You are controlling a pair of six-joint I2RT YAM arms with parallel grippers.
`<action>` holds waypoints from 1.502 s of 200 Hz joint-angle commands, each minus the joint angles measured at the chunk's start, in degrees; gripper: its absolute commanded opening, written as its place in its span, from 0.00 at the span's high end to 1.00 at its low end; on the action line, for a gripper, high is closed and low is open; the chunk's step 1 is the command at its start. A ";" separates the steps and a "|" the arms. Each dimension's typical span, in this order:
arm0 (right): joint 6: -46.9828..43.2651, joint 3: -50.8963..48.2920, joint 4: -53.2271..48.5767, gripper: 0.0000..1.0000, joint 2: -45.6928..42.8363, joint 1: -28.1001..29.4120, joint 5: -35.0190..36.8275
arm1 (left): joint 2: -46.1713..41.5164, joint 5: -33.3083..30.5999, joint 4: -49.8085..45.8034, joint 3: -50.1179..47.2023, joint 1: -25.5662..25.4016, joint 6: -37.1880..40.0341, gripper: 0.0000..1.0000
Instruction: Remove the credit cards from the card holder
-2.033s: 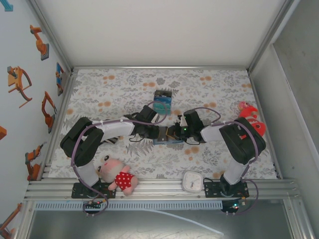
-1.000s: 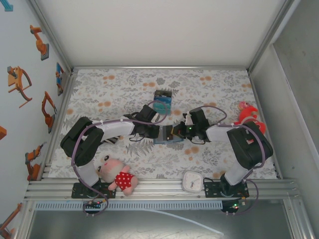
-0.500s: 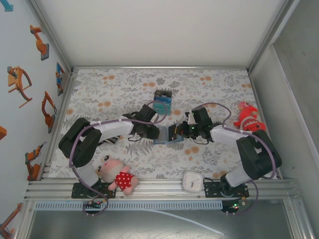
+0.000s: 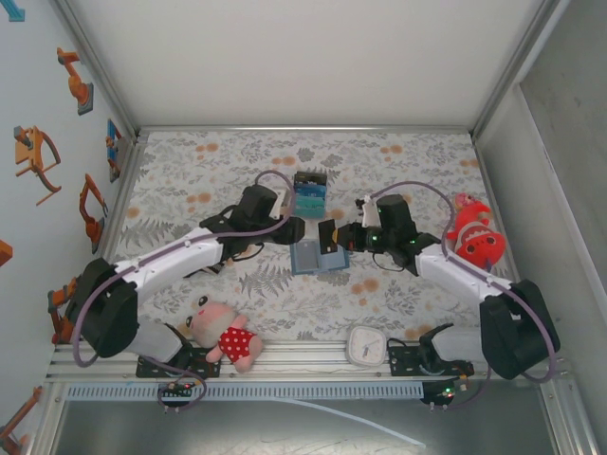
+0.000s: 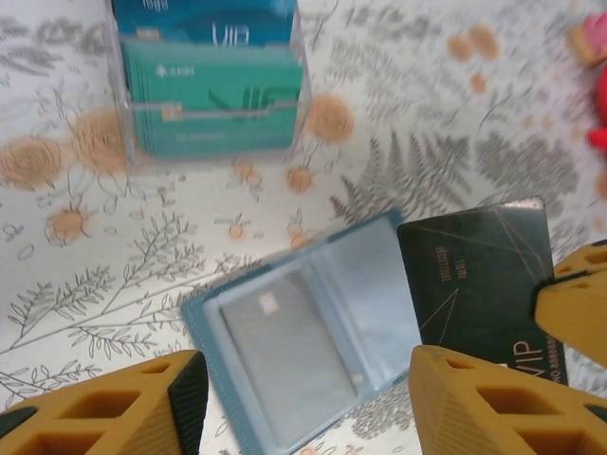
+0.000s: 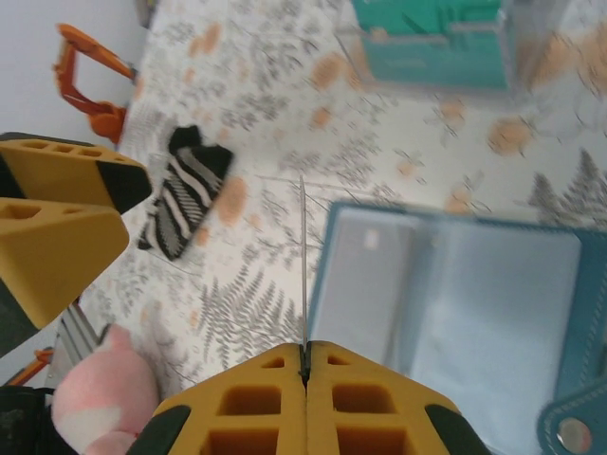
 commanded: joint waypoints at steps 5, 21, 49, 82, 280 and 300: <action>0.27 -0.39 7.70 1.00 -2.61 -0.40 -2.69 | -3.00 3.13 10.26 -3.36 1.41 -4.71 0.42; 2.78 -1.22 12.67 1.00 -3.55 -0.41 -3.71 | -3.65 6.97 16.01 -4.96 2.21 -5.99 0.42; 7.60 -2.67 21.08 1.00 -4.74 -0.41 -4.86 | -3.36 13.71 25.91 -6.84 3.28 -7.55 0.42; 12.13 -3.32 27.10 1.00 -5.18 -0.42 -6.60 | -1.35 20.72 33.22 -6.71 3.87 -9.24 0.43; 10.46 -2.71 22.35 0.69 -4.97 -0.37 -3.28 | -0.46 28.02 22.92 0.03 3.13 0.28 1.00; 5.87 -1.38 10.59 0.51 -8.13 -0.42 3.38 | -1.80 24.66 12.63 2.98 3.98 6.60 1.00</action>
